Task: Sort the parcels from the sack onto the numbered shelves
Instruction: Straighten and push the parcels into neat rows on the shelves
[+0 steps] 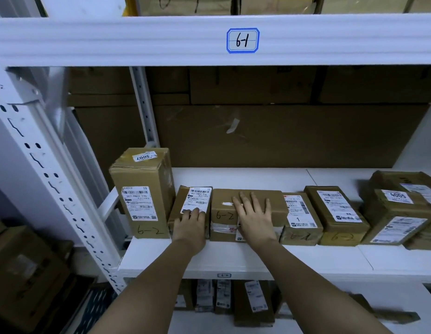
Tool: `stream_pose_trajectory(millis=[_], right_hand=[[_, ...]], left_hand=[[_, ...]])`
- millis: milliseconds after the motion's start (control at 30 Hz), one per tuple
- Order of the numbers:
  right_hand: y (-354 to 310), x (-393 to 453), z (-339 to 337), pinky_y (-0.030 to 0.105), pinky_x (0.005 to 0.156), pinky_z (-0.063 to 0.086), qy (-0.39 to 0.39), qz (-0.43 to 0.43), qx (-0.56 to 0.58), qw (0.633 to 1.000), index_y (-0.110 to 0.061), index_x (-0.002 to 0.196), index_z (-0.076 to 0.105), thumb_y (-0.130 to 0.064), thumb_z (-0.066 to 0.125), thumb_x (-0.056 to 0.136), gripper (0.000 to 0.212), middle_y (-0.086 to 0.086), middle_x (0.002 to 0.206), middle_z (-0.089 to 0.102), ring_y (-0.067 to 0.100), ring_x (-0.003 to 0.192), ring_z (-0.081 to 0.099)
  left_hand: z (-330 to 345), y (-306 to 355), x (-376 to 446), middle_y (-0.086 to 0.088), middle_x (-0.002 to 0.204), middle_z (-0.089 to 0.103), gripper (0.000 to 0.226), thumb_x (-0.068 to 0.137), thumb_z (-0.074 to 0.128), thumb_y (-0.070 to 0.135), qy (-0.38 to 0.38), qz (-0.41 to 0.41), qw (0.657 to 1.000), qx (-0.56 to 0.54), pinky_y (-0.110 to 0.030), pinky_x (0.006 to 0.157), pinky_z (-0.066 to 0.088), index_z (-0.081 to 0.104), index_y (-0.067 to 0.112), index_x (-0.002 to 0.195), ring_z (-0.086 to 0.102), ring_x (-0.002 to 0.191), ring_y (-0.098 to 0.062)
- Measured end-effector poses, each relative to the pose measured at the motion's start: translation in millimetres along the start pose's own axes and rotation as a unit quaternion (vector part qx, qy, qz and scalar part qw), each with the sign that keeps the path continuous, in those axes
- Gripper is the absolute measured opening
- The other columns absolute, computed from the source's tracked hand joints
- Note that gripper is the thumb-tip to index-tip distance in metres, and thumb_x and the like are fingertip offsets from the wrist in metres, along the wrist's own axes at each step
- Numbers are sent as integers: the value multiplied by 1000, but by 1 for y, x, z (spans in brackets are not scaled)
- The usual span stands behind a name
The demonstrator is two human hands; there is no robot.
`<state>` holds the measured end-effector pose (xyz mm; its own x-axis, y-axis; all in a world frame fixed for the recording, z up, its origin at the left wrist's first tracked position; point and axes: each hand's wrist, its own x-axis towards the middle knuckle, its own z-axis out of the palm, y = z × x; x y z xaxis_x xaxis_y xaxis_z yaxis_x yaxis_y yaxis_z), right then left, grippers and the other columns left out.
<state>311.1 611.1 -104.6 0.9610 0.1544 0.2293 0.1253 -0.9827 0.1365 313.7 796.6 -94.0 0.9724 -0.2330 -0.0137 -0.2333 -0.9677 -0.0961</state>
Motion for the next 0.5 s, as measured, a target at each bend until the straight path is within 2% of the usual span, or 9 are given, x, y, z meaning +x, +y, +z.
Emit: stream_pose_trajectory(millis=[67, 167, 200, 267, 333, 500], right_hand=[[2, -3, -3, 60, 114, 9, 1, -11, -12, 1000, -22, 155, 4, -39, 58, 91, 85, 5, 162, 12, 30, 148, 10], [7, -10, -10, 59, 105, 33, 47, 0, -9, 999, -17, 145, 42, -50, 77, 68, 91, 8, 143, 49, 30, 134, 45], [9, -14, -11, 58, 103, 38, 68, 4, -3, 998, -16, 141, 49, -49, 79, 64, 89, 8, 136, 55, 29, 128, 51], [14, -21, -16, 57, 102, 40, 90, 6, -4, 996, -15, 138, 51, -47, 78, 65, 84, 8, 130, 59, 27, 124, 54], [19, -30, -23, 56, 103, 40, 103, 18, -5, 995, -14, 137, 51, -44, 77, 68, 80, 8, 129, 59, 27, 122, 55], [43, -56, -33, 54, 102, 42, 101, 56, 6, 993, -11, 134, 53, -37, 76, 66, 77, 10, 129, 59, 28, 123, 55]], left_hand=[[-3, 2, -1, -4, 147, 32, 51, 92, 46, 25, 33, 14, 999, -13, -38, 106, 31, 31, 17, 140, 29, 136, -23], [-14, 7, -3, -5, 134, 44, 43, 89, 50, 28, 126, 39, 991, -37, -34, 102, 34, 42, 15, 129, 41, 125, -22], [-20, 11, -5, -6, 129, 49, 43, 85, 55, 28, 161, 49, 985, -36, -35, 99, 37, 47, 14, 125, 46, 120, -24], [-29, 19, -5, -12, 118, 58, 46, 73, 66, 27, 240, 63, 968, -38, -41, 94, 45, 58, 8, 114, 55, 111, -28], [-36, 29, -3, -14, 116, 61, 52, 65, 72, 27, 282, 79, 955, -55, -45, 94, 47, 60, 7, 112, 58, 110, -31], [-49, 68, -3, -12, 131, 55, 64, 67, 72, 35, 278, 160, 947, -20, -47, 104, 40, 58, 11, 125, 50, 124, -28]])
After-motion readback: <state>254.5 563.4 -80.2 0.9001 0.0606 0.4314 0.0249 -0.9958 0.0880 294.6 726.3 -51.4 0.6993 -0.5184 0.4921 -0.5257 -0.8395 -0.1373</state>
